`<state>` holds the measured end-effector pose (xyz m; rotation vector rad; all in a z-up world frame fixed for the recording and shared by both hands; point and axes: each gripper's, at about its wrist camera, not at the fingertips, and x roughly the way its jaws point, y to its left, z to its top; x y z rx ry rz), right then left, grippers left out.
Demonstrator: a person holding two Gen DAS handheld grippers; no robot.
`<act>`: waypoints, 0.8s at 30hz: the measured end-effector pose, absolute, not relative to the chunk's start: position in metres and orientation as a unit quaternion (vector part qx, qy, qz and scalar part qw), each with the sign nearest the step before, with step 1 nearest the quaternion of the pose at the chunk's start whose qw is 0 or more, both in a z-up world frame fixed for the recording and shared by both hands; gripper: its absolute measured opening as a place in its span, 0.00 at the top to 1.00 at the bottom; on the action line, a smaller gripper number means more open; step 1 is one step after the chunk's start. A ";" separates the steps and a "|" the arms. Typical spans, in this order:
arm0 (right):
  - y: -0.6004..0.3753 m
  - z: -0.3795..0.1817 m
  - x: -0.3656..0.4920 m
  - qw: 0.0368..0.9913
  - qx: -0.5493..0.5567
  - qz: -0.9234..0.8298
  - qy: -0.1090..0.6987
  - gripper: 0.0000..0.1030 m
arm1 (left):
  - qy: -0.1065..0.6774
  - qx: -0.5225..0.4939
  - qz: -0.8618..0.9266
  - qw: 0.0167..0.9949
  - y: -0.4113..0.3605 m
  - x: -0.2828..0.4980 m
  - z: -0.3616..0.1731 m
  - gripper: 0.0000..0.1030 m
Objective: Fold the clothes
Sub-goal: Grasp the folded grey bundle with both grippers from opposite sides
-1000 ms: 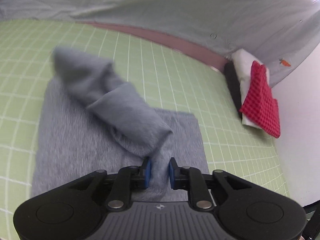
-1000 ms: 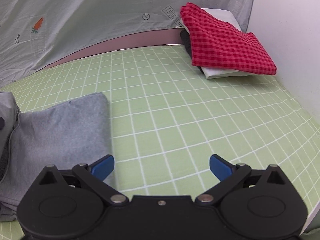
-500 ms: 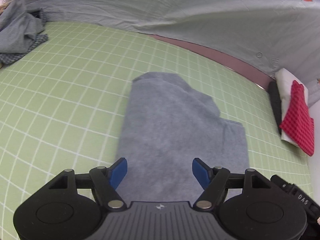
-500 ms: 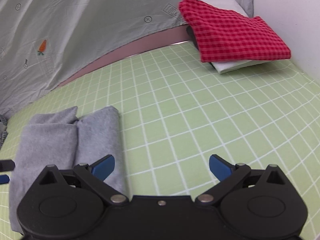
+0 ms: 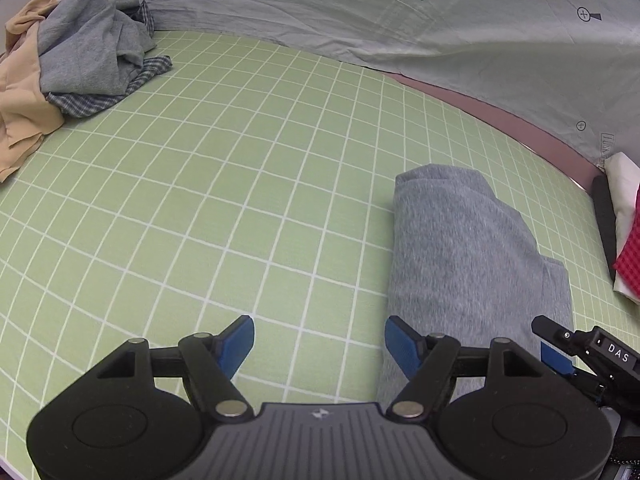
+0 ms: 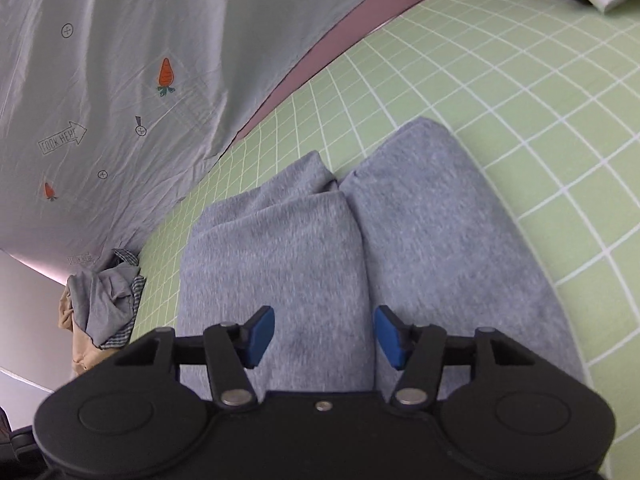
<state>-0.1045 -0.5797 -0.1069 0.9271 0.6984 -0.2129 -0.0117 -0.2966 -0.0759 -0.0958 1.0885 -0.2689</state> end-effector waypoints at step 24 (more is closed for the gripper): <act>-0.595 -0.063 -0.103 0.870 0.401 -0.078 0.276 0.95 | 0.524 -0.066 -0.172 0.831 -0.320 0.000 -0.089 0.29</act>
